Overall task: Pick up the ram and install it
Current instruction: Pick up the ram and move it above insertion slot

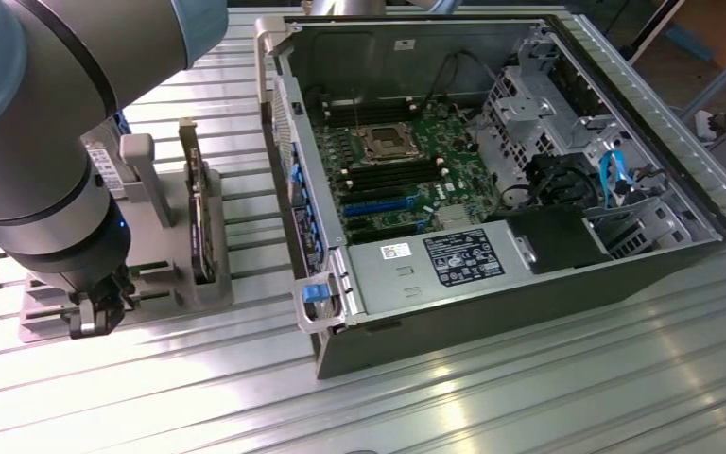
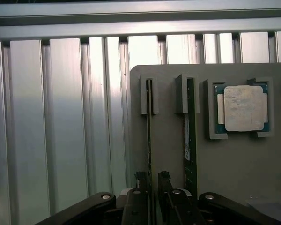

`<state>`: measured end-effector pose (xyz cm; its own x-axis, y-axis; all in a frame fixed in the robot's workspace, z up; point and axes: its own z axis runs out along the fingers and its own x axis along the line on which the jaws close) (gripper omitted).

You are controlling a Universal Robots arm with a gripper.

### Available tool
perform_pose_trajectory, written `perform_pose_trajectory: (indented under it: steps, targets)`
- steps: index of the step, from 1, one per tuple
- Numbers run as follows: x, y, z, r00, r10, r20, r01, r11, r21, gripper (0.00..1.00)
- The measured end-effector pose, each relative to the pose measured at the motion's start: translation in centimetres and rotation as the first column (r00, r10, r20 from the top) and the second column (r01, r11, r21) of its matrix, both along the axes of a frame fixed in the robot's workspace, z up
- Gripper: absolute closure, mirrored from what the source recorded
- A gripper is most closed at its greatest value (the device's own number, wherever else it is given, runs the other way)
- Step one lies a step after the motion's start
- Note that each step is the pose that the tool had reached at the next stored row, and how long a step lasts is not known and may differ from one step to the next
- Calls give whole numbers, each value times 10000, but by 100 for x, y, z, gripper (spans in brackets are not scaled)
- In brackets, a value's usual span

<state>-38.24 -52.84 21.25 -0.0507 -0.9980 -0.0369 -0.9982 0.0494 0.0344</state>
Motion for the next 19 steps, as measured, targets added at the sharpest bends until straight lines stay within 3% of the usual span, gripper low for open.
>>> perform_pose_trajectory:
  steps: [19]
  targets:
    - [0, 0, 0, 10000, 83, 2, -83, 10000, 1, 76]
